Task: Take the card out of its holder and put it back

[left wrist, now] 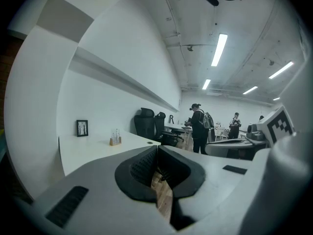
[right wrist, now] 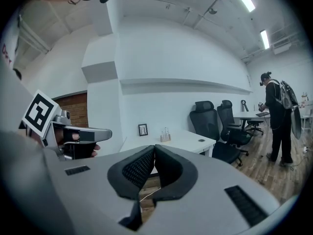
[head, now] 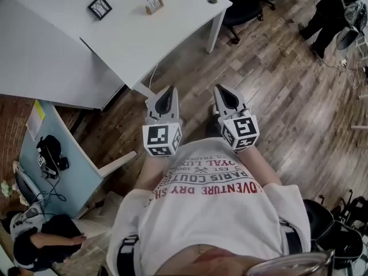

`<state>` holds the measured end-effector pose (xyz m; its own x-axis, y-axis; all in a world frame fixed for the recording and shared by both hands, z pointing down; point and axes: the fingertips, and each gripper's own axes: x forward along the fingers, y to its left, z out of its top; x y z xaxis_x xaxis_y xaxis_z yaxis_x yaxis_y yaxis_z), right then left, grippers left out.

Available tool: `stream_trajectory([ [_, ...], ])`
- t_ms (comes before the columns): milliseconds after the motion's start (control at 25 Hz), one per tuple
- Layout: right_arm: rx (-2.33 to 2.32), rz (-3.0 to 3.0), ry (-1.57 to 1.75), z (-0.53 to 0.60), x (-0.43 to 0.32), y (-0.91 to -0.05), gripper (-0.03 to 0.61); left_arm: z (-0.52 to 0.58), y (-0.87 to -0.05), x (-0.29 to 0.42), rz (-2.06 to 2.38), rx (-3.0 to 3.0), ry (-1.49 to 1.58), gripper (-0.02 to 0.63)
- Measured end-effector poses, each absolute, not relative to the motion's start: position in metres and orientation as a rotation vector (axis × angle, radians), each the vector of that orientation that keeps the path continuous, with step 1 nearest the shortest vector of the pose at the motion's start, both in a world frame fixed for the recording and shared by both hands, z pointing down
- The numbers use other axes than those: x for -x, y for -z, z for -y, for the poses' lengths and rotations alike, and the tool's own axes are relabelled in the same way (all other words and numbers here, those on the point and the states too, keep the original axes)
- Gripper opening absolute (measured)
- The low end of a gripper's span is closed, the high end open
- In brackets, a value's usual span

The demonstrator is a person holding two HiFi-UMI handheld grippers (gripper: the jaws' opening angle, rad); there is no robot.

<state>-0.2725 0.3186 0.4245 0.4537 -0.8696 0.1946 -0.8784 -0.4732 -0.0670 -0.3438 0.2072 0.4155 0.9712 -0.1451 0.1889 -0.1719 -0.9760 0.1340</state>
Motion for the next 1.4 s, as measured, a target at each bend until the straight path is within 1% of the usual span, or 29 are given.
stream_trajectory([
  [280,-2.638,1.635,-0.331,-0.334,0.182,-0.411,0.025,-0.220,-0.407,0.252,0.269,-2.980,-0.258,0.025],
  [480,-2.590,1.658,-0.269,-0.337,0.111,-0.399,0.025,-0.233,-0.400,0.188,0.304,-2.984,-0.264,0.025],
  [760,-2.519,1.720,-0.267,-0.344,0.024,-0.400,0.025,-0.241,-0.397,0.109,0.403,-2.976,-0.263,0.025],
  [1040,-2.576,1.800,-0.421,-0.338,-0.037,-0.405,0.025,-0.236,-0.396,0.059,0.472,-2.964,-0.276,0.025],
  [1400,-2.457,1.868,-0.474,-0.279,-0.080,-0.427,0.026,-0.183,-0.421,0.032,0.609,-2.870,-0.339,0.025],
])
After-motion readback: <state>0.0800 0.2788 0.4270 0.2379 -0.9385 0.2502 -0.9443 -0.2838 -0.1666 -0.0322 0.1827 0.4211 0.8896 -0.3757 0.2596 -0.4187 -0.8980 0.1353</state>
